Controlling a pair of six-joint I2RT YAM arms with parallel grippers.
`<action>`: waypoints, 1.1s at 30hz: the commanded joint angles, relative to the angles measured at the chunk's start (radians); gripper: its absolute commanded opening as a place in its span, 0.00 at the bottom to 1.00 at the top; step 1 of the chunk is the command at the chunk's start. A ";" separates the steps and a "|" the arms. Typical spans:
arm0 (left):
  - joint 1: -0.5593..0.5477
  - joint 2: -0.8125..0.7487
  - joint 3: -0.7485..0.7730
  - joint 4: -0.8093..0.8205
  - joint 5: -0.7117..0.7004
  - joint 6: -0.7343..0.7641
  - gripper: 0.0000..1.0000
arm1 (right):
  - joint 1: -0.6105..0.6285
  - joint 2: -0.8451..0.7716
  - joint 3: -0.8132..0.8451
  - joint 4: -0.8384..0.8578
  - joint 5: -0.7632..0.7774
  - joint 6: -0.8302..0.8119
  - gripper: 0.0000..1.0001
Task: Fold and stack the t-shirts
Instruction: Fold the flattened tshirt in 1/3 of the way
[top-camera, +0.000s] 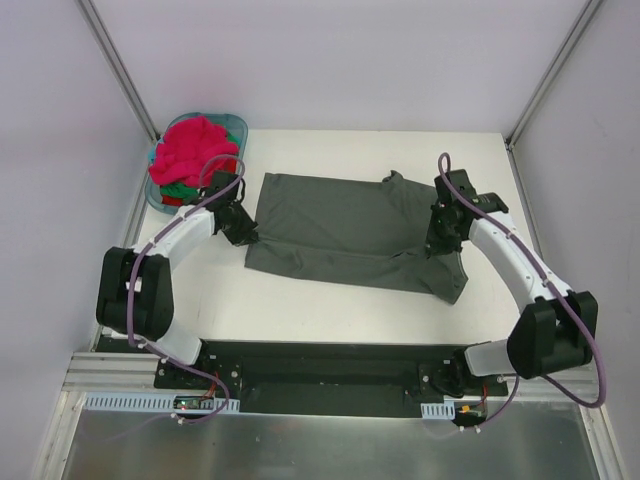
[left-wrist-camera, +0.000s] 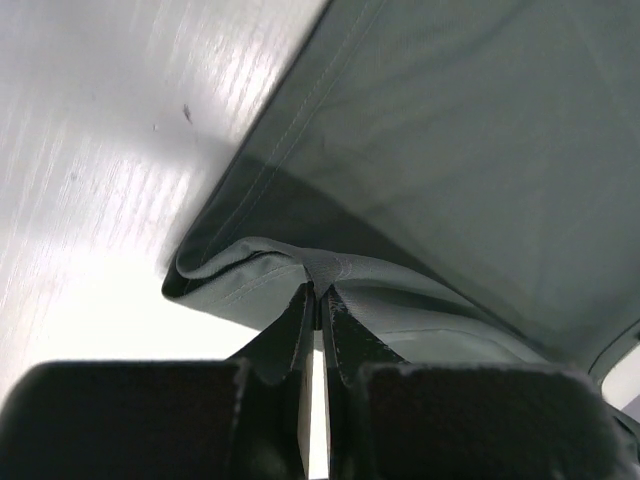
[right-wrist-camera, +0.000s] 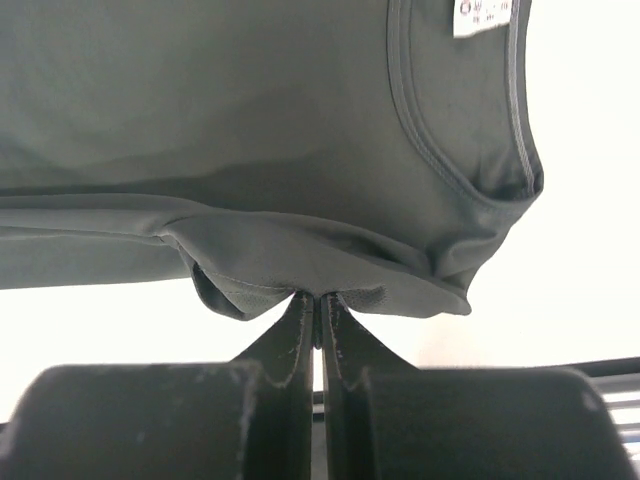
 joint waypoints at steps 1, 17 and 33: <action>0.013 0.066 0.073 -0.004 -0.046 0.009 0.00 | -0.027 0.078 0.103 0.028 0.018 -0.085 0.01; 0.033 0.180 0.232 -0.043 -0.131 0.070 0.99 | -0.095 0.618 0.687 -0.113 0.026 -0.478 0.63; -0.099 0.162 0.149 0.034 0.169 0.155 0.99 | -0.130 0.184 -0.049 0.199 -0.277 -0.271 0.96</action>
